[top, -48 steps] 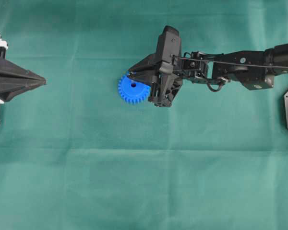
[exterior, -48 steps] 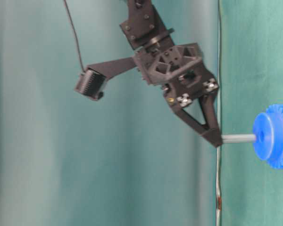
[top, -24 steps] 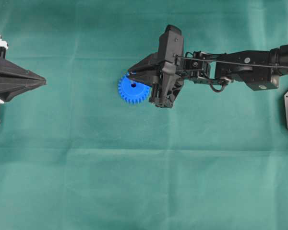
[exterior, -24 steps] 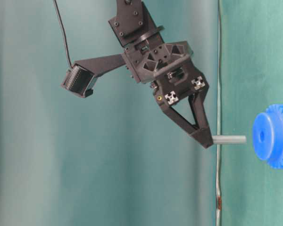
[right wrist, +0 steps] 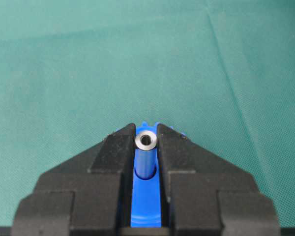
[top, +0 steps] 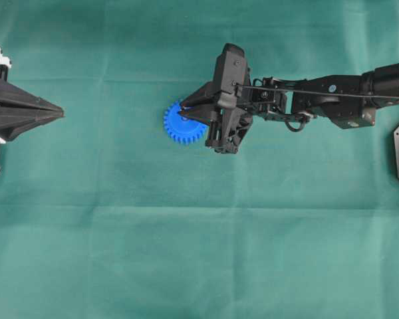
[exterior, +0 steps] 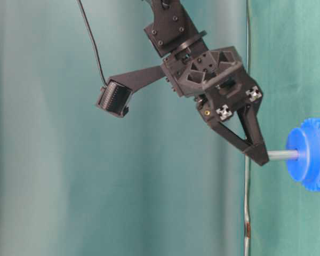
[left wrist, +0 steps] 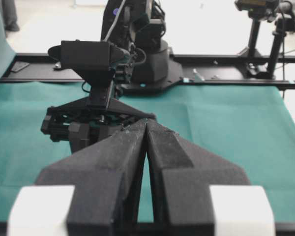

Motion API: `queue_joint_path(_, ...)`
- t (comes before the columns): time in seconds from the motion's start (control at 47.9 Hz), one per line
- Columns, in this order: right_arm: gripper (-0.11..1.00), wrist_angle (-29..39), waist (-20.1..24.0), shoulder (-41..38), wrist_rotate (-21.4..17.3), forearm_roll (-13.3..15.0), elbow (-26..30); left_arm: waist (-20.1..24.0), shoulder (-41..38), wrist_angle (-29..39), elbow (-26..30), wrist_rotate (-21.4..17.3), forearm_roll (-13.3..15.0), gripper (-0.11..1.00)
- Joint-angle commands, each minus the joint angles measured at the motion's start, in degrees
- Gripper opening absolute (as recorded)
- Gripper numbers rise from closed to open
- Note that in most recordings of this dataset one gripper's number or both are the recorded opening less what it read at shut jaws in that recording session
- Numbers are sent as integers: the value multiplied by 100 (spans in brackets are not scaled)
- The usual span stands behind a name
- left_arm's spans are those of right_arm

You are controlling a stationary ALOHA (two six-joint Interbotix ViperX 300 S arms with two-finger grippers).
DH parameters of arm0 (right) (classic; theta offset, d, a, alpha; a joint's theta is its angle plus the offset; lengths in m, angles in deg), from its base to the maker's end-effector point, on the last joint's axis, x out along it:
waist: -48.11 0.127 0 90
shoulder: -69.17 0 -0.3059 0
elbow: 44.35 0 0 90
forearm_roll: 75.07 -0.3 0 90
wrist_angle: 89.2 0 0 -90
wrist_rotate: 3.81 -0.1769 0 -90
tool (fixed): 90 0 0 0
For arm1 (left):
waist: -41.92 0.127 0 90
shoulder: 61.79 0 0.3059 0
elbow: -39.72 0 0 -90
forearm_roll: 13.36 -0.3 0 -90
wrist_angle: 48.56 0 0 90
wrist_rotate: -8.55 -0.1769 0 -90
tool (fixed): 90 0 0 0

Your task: Insert the shaft placed at a random location into the center hole of the medium gear at another random location.

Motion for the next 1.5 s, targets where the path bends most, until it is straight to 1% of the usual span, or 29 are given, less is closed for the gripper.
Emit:
queue_joint_path(0.0,14,-97,18,88,-53,-26,105,0,-62,-26,132,9,-18,0)
queue_joint_path(0.188,14,-132,18,70,-53,-26,97,0,-53,-26,123,9,-18,0)
queue_joint_path(0.418,14,-237,88,-176,-53,-26,123,-9,-53,-26,132,9,-18,0)
queue_joint_path(0.627,14,-237,88,-281,-53,-88,123,-9,-62,-26,132,9,-18,0)
queue_joint_path(1.483,14,-149,88,-290,-53,-88,79,-9,-53,-26,132,9,-18,0)
